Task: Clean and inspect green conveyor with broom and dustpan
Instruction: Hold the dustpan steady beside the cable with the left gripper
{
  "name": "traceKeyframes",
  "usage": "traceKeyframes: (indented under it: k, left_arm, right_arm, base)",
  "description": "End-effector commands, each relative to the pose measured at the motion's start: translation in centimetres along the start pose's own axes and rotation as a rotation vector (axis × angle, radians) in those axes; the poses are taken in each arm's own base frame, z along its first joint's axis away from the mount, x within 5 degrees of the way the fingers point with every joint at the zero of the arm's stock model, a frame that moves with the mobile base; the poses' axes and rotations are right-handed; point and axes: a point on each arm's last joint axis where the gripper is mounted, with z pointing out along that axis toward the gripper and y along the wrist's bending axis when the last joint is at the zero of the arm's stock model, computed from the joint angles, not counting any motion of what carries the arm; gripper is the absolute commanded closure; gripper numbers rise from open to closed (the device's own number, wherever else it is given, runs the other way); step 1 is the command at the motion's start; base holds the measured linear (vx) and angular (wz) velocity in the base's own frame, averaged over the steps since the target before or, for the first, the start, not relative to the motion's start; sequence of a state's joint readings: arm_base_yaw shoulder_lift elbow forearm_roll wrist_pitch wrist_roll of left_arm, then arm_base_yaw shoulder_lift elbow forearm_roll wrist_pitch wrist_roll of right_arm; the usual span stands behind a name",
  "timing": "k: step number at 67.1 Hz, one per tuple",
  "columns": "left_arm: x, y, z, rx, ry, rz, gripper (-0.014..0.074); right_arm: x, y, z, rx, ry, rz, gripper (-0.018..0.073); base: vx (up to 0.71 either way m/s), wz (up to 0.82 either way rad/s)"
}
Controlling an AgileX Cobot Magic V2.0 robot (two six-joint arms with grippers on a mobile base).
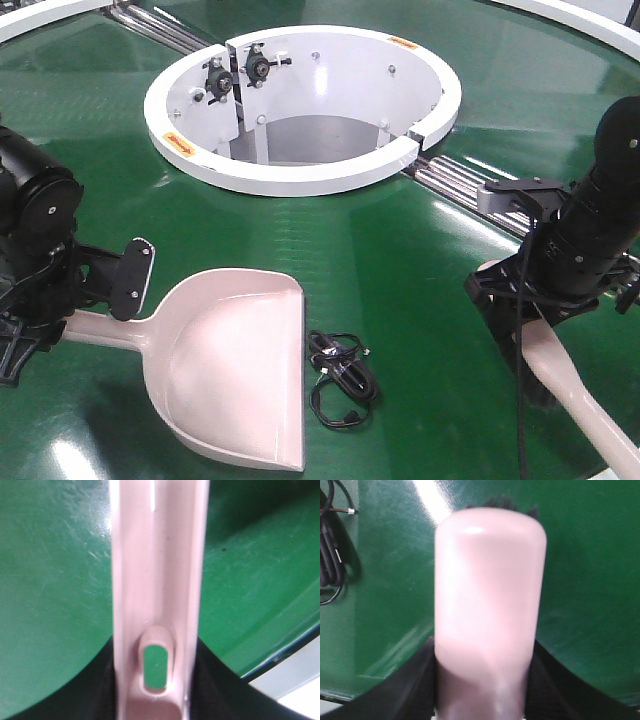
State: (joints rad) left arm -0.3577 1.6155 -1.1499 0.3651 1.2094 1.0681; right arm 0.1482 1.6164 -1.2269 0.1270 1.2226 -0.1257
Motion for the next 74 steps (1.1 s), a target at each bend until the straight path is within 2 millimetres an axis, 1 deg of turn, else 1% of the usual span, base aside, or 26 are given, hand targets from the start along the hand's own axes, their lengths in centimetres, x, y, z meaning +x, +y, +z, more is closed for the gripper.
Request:
traceKeyframes:
  k: [1,12,19,41,64,74]
  left_arm:
    - [0.6,0.1,-1.3,-0.026,0.021,-0.010,0.0619]
    - [0.1,0.3,-0.4,0.006,0.026,-0.002,0.0619]
    - [-0.1,0.4,-0.2,0.014,0.029,-0.004,0.0619]
    - [-0.2,1.0,-1.0,-0.007,-0.004,-0.044,0.0619]
    - [-0.7,0.7,-0.9,0.026,-0.056,-0.063,0.0619]
    - [-1.4,0.8,-0.4,0.049,-0.060,-0.052,0.0619]
  right_arm:
    - [0.7,0.3,-1.8,-0.008,-0.008,-0.016,0.0562]
    - [0.7,0.3,-1.8,-0.008,-0.008,-0.016,0.0562]
    - [0.7,0.3,-1.8,-0.008,-0.008,-0.016,0.0562]
    - [0.7,0.3,-1.8,-0.008,-0.008,-0.016,0.0562]
    - [0.7,0.3,-1.8,-0.008,-0.008,-0.016,0.0562]
    - [0.7,0.3,-1.8,-0.008,-0.008,-0.016,0.0562]
  base:
    - [0.00,0.00]
    - [0.00,0.00]
    - [0.00,0.00]
    - [0.00,0.00]
    - [0.00,0.00]
    - [0.00,0.00]
